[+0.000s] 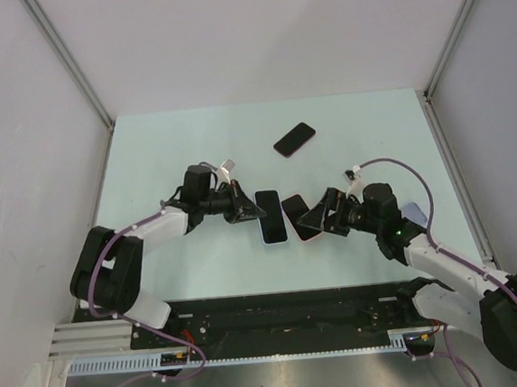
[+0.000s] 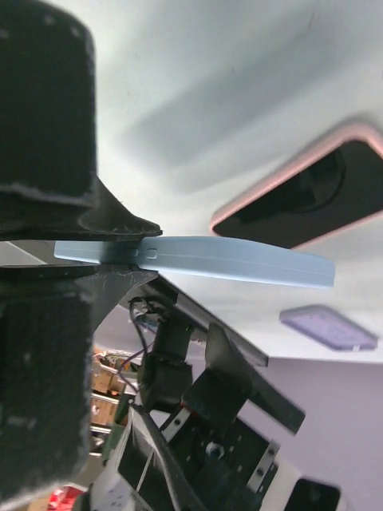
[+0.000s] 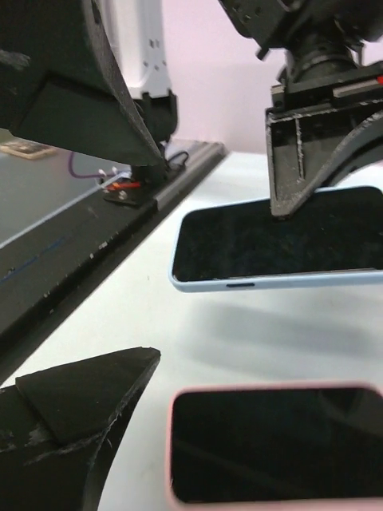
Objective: Put the phone into the phone case
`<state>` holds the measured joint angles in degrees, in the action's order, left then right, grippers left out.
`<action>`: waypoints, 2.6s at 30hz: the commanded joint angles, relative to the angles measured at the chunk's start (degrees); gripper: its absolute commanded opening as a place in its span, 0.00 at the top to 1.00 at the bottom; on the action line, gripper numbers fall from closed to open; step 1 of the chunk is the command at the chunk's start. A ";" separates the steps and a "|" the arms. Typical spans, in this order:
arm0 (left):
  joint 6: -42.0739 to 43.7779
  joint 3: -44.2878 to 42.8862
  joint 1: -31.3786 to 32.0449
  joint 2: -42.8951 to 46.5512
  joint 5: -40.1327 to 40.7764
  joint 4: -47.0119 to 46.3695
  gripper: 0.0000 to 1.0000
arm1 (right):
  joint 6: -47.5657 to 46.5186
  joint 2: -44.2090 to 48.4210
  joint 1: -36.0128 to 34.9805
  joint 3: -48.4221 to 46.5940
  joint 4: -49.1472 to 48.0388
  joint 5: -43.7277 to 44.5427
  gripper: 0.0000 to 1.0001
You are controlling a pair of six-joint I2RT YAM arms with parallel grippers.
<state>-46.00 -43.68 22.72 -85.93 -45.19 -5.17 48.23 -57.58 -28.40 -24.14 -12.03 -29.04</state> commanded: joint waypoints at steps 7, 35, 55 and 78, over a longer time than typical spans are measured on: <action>-5.15 0.88 -0.05 -7.66 4.58 -10.65 1.00 | -5.33 2.74 4.67 -3.19 16.42 7.85 0.00; 5.56 -6.85 -0.13 -1.62 19.07 17.97 0.00 | 4.51 3.09 21.63 -10.04 38.31 26.31 0.04; 20.86 -37.96 -0.31 -6.79 30.94 31.45 0.00 | -14.03 5.73 21.55 -14.27 35.94 4.60 0.01; 29.83 -71.96 -1.27 -46.33 27.36 16.22 0.02 | -14.04 20.76 16.98 -14.27 36.65 3.82 0.00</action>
<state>-19.38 -108.07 21.63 -126.69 -14.72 14.74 34.79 -36.42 -11.20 -36.25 26.35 -24.47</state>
